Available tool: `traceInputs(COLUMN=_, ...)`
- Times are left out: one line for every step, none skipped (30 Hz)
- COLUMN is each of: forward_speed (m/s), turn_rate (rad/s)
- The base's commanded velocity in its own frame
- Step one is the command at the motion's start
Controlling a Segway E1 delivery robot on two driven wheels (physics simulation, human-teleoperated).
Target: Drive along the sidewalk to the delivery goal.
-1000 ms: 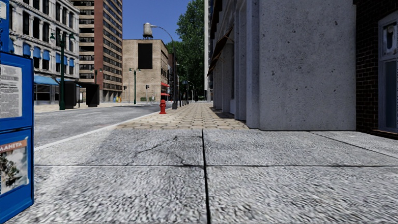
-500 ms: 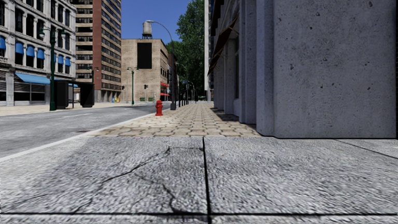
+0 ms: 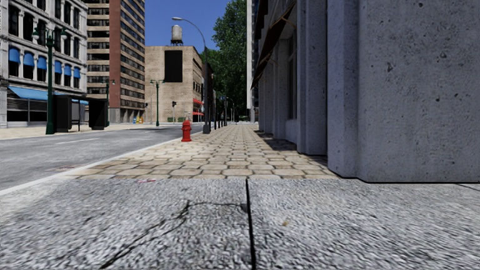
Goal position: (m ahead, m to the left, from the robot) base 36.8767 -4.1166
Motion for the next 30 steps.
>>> traceInputs(forward_speed=2.0, turn_rate=0.0)
traceInputs(forward_speed=2.0, turn_rate=0.0)
traceInputs(forward_speed=2.0, turn_rate=0.0)
traceInputs(forward_speed=2.0, turn_rate=0.0)
traceInputs(forward_speed=2.0, turn_rate=0.0)
traceInputs(forward_speed=2.0, turn_rate=0.0)
traceInputs(forward_speed=2.0, turn_rate=0.0)
traceInputs(forward_speed=2.0, turn_rate=0.0)
traceInputs(forward_speed=2.0, turn_rate=0.0)
traceInputs(forward_speed=2.0, turn_rate=0.0)
traceInputs(forward_speed=2.0, turn_rate=0.0)
traceInputs(forward_speed=2.0, turn_rate=0.0)
traceInputs(forward_speed=2.0, turn_rate=0.0)
traceInputs(forward_speed=2.0, turn_rate=0.0)
traceInputs(forward_speed=2.0, turn_rate=0.0)
traceInputs(forward_speed=2.0, turn_rate=0.0)
traceInputs(forward_speed=2.0, turn_rate=0.0)
traceInputs(forward_speed=2.0, turn_rate=0.0)
traceInputs(forward_speed=2.0, turn_rate=0.0)
traceInputs(forward_speed=2.0, turn_rate=0.0)
traceInputs(forward_speed=2.0, turn_rate=0.0)
traceInputs(forward_speed=2.0, turn_rate=0.0)
traceInputs(forward_speed=2.0, turn_rate=0.0)
traceInputs(forward_speed=2.0, turn_rate=0.0)
traceInputs(forward_speed=2.0, turn_rate=0.0)
traceInputs(forward_speed=2.0, turn_rate=0.0)
traceInputs(forward_speed=2.0, turn_rate=0.0)
traceInputs(forward_speed=2.0, turn_rate=0.0)
traceInputs(forward_speed=2.0, turn_rate=0.0)
traceInputs(forward_speed=2.0, turn_rate=0.0)
